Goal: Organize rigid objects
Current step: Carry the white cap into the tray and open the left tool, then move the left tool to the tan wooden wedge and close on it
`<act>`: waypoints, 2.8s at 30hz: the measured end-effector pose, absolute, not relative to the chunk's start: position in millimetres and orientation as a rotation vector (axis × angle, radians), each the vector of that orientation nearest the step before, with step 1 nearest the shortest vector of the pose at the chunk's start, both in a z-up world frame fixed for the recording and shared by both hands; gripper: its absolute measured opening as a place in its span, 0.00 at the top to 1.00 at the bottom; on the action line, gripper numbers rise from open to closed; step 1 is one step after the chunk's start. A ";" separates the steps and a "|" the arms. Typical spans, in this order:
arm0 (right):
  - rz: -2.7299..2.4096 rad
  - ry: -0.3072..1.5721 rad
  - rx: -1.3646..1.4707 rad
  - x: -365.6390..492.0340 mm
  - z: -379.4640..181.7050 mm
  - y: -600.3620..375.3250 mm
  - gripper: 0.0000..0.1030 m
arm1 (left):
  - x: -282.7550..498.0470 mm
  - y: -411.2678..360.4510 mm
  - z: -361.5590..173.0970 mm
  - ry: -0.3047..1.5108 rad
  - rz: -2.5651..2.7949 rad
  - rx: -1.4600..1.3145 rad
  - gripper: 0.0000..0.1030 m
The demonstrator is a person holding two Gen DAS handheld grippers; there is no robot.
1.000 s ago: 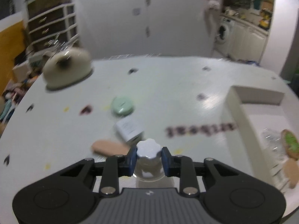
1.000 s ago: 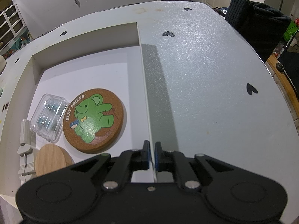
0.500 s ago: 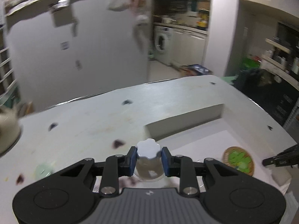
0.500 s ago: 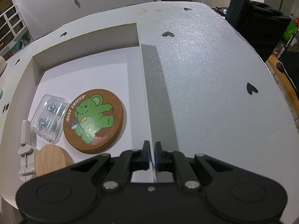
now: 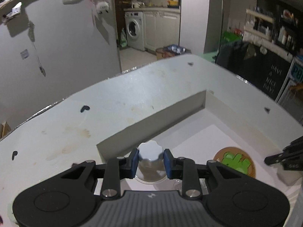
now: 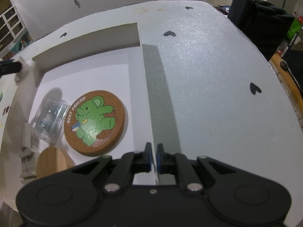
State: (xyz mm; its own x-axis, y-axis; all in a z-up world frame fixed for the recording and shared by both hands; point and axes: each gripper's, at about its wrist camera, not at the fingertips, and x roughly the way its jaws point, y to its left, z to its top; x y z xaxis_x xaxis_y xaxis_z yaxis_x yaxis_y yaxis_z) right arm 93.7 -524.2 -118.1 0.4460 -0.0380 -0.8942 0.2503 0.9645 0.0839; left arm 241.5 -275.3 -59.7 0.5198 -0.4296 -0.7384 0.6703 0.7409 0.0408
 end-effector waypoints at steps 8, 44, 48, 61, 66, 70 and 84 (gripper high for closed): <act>-0.178 1.097 0.218 93.7 -118.2 -525.4 0.93 | 254.4 -283.3 -78.7 0.833 -0.655 0.374 0.71; -0.180 1.095 0.221 93.8 -117.6 -525.2 0.93 | 201.8 -232.9 -49.0 0.842 -0.637 0.260 0.00; -0.180 1.095 0.222 93.9 -117.6 -525.2 0.93 | 189.1 -203.3 -49.3 0.840 -0.602 0.241 0.00; -0.179 1.093 0.223 93.4 -117.4 -526.1 0.93 | 184.3 -74.7 -75.9 0.845 -0.321 0.160 0.00; -0.179 1.093 0.222 93.6 -117.4 -526.4 0.93 | 193.8 -35.3 -83.3 0.842 -0.240 0.206 0.00; -0.179 1.093 0.222 93.2 -117.5 -526.1 0.93 | 206.5 -11.9 -94.1 0.862 -0.218 0.230 0.00; -0.183 1.093 0.223 93.2 -117.3 -526.4 0.93 | 228.8 5.9 -126.1 0.968 -0.283 0.255 0.00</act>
